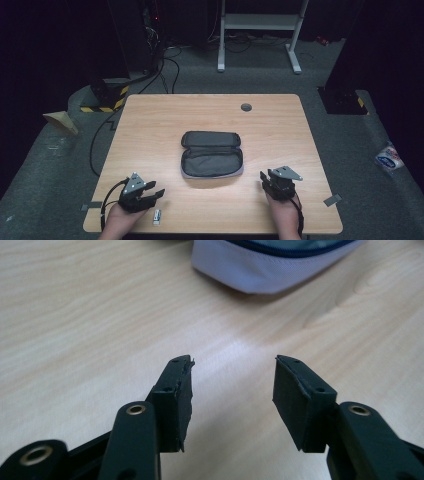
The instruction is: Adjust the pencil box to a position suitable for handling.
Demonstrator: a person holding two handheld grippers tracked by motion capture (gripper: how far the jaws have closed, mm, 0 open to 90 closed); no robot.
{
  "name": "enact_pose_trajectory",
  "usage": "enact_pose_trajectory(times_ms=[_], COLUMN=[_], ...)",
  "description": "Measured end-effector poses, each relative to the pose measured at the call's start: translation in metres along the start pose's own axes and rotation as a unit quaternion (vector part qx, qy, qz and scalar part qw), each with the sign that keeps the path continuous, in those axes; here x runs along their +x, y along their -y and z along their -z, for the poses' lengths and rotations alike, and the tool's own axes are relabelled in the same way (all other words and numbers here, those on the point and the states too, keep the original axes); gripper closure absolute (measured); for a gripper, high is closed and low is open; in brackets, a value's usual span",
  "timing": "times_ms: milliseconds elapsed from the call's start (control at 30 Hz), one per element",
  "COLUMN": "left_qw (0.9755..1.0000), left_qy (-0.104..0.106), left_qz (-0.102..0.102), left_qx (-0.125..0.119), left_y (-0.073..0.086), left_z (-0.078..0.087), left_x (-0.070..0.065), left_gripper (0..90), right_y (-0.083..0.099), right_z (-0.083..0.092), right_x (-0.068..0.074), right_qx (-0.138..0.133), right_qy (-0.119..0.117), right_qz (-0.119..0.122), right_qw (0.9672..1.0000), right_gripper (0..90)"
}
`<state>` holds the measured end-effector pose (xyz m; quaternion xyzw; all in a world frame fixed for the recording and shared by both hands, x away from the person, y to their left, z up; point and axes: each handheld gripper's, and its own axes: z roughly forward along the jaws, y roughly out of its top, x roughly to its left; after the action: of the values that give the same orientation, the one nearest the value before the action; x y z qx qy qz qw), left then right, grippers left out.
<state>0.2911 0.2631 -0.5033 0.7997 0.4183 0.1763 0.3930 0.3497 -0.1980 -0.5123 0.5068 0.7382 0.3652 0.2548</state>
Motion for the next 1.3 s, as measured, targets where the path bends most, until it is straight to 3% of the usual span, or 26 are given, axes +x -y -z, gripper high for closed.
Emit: enact_pose_trajectory(times_ms=[167, 267, 467, 833, 1133, 1300], left_qw=[1.0000, 0.9999, 0.9996, 0.9989, 0.9992, 0.9994], left_qy=[-0.001, 0.002, 0.006, 0.000, -0.007, -0.013], left_qz=[-0.004, 0.003, 0.023, 0.009, -0.002, -0.007], left_qx=[0.008, 0.012, 0.017, 0.045, 0.039, 0.033], left_y=[0.014, 0.020, 0.030, 0.038, 0.039, 0.036], left_z=[0.013, 0.018, 0.024, 0.022, 0.017, 0.013], left_x=[-0.012, -0.016, -0.025, -0.045, -0.044, -0.037], left_gripper=[49.5, 49.2, 49.2, 55.8, 69.4, 71.7], right_y=[0.013, 0.017, 0.018, 0.017, 0.018, 0.017], right_z=[0.005, 0.007, 0.008, 0.007, 0.008, 0.007], right_x=[-0.016, -0.022, -0.021, -0.022, -0.023, -0.023], right_qx=[0.016, 0.020, 0.024, 0.026, 0.023, 0.026], right_qy=[0.022, 0.035, 0.032, 0.025, 0.029, 0.030], right_qz=[-0.003, -0.004, -0.006, -0.009, -0.016, -0.018], right_qw=[0.9996, 0.9992, 0.9992, 0.9993, 0.9992, 0.9990], right_gripper=[63.2, 60.6, 59.1, 59.1, 59.9, 60.1])
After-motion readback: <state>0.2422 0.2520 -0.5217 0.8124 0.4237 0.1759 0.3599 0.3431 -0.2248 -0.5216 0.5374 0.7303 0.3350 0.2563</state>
